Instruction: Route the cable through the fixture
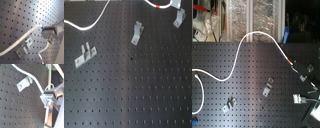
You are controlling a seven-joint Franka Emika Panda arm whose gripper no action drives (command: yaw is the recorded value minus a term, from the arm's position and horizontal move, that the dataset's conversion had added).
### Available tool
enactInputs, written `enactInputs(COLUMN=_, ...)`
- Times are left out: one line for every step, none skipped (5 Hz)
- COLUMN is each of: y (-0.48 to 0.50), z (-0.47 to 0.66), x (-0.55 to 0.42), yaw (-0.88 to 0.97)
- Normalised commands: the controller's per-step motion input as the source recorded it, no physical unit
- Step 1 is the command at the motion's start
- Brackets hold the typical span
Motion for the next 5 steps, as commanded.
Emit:
enactInputs(y=-0.001, z=0.05, x=-0.001, yaw=0.0)
enactInputs(y=-0.044, z=0.49, x=0.04, yaw=0.24)
enactInputs(y=-0.124, z=0.66, x=0.037, yaw=0.16)
enactInputs(y=-0.083, z=0.58, x=-0.069, yaw=0.17)
enactInputs(y=-0.207, z=0.5, x=-0.249, yaw=0.06)
